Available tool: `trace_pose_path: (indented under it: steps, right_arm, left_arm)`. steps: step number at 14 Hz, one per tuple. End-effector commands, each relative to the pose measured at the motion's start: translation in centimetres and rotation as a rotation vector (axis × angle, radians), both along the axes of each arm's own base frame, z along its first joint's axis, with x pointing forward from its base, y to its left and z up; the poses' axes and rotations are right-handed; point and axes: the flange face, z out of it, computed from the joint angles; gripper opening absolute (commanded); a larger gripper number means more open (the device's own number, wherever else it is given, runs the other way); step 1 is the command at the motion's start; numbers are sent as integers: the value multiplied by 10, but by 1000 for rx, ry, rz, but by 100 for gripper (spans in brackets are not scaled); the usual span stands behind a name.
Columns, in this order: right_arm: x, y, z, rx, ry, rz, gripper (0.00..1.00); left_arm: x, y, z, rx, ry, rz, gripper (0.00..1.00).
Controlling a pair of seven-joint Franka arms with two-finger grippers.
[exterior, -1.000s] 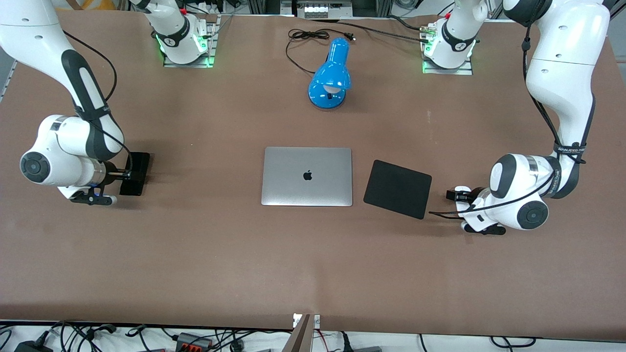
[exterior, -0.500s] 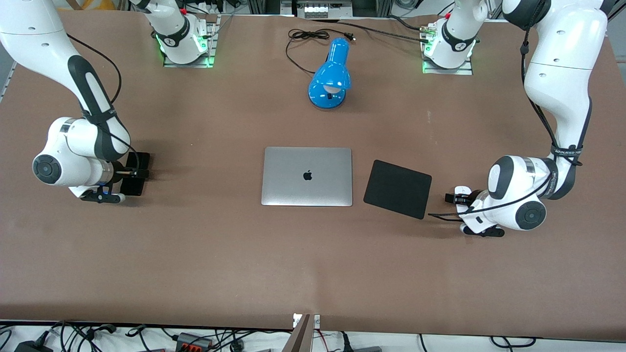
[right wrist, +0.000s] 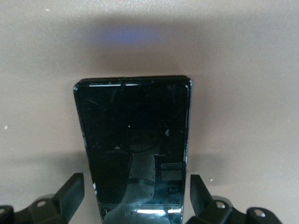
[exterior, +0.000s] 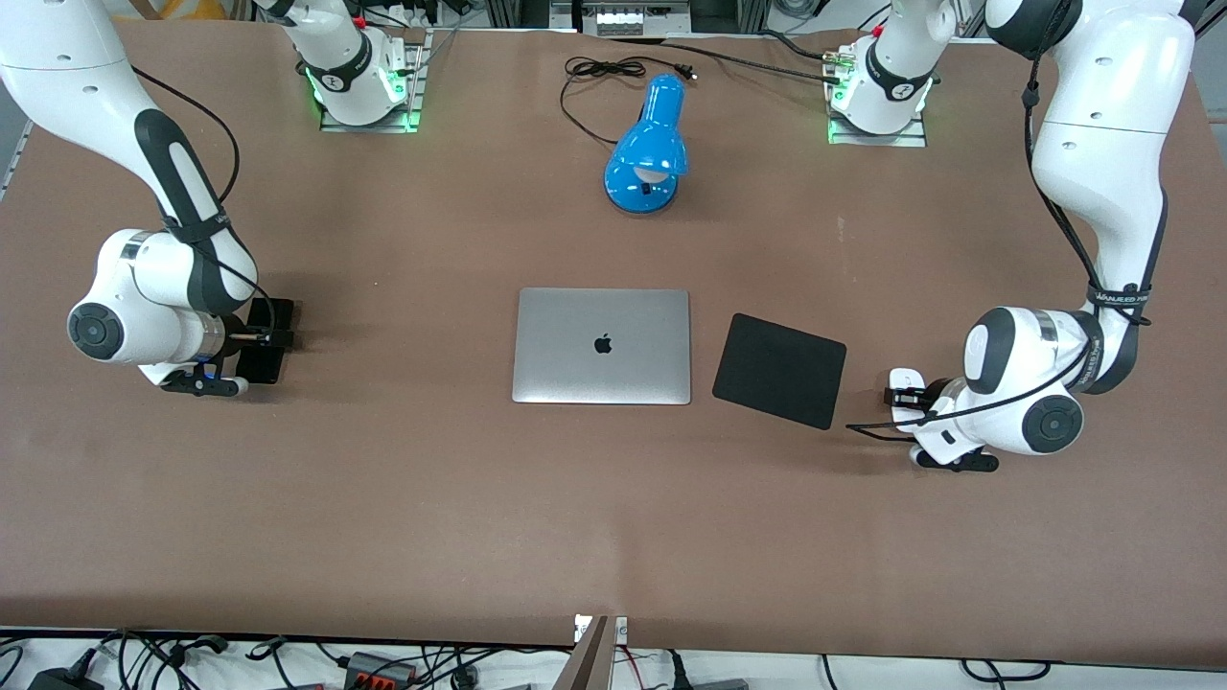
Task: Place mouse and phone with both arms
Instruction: 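Grasp the phone with the right gripper while the left gripper grasps the mouse, then carry the mouse onto the pad while the right gripper carries the phone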
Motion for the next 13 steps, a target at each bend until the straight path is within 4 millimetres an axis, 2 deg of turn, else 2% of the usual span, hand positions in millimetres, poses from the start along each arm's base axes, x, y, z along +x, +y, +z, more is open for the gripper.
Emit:
trace_pose_path:
  steps: [1,4,5,7,9,10,12,13]
  right_arm:
    - [-1,-1,-3,4,-6,-16,100]
    - [-3,-3,-8,5,2,-18,100]
    - [-3,-3,-8,5,2,-19,99]
    - [-3,-2,-9,5,3,-19,76]
    - [-3,-2,-8,6,9,-19,52]
    - [-3,-1,-7,6,12,-17,44]
    - [3,3,4,6,5,-1,34]
    - [7,3,17,7,17,-2,32]
  left_arm:
    - [-4,-39,21,-3,42,-55,47]
    - [-13,-99,29,-29,65,-23,47]
    - [-16,-113,30,-32,71,-6,47]
    - [-25,-140,29,-46,83,-11,47]
    - [-31,-158,25,-34,95,9,47]
    - [-33,-166,18,-28,102,16,47]
    - [-39,-184,8,-16,106,32,47]
    - [-40,-192,7,-13,100,41,47]
